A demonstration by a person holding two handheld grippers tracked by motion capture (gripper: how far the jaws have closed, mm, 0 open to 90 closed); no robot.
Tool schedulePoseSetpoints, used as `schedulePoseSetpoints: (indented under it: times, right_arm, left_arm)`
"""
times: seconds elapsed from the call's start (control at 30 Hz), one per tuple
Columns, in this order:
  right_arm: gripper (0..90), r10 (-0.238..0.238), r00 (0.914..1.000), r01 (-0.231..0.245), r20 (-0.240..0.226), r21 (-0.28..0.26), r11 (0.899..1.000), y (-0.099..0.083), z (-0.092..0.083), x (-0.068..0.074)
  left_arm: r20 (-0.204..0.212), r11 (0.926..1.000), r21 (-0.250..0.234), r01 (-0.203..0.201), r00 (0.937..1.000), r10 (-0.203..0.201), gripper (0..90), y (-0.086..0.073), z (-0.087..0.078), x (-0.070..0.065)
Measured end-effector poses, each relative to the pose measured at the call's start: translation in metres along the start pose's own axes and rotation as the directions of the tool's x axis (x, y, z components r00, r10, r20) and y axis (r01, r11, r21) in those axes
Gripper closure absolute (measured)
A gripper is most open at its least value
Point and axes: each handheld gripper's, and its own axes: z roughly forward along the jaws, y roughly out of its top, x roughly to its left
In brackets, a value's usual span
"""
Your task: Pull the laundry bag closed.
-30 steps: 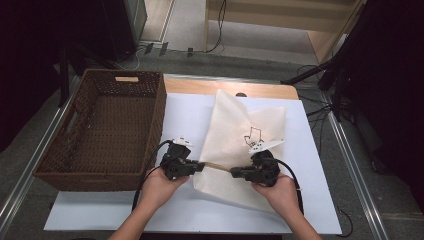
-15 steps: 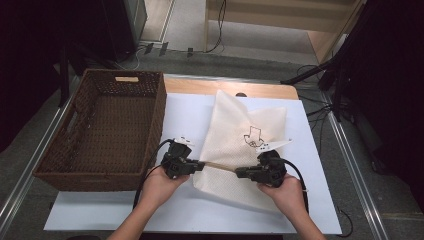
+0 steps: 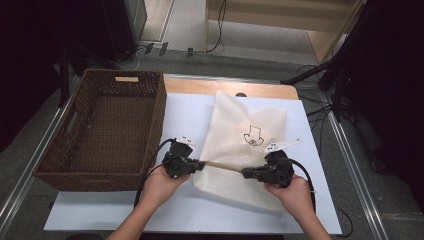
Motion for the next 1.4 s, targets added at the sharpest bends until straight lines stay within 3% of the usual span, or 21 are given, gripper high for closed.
schedulePoseSetpoints:
  times: [0.37,0.73,1.0,1.17,1.4]
  right_arm:
    - [88.1,0.022,0.9997,-0.022,0.007,0.005,1.000,-0.002,-0.006,-0.010]
    - [88.0,0.039,0.9989,-0.039,0.026,-0.002,0.999,-0.013,-0.013,-0.009]
    - [87.9,0.060,0.9975,-0.060,0.037,-0.001,0.998,-0.017,-0.006,-0.010]
    - [88.0,0.071,0.9969,-0.071,0.035,-0.009,0.997,-0.019,-0.008,-0.011]
    - [88.0,0.060,0.9976,-0.060,0.035,0.000,0.998,-0.018,-0.007,-0.011]
  left_arm:
    - [0.004,1.0000,0.003,0.006,1.0000,-0.006,82.8,0.000,0.000,0.002]
    - [0.012,0.9999,0.012,-0.002,0.9999,0.002,82.7,0.002,-0.002,-0.002]
    - [0.013,0.9998,0.003,0.021,0.9997,-0.021,82.5,-0.003,-0.003,-0.002]
    - [0.016,0.9999,0.005,0.015,0.9998,-0.015,82.6,-0.004,-0.003,-0.004]
    - [0.018,0.9998,0.009,0.017,0.9997,-0.017,82.7,-0.003,-0.002,-0.002]
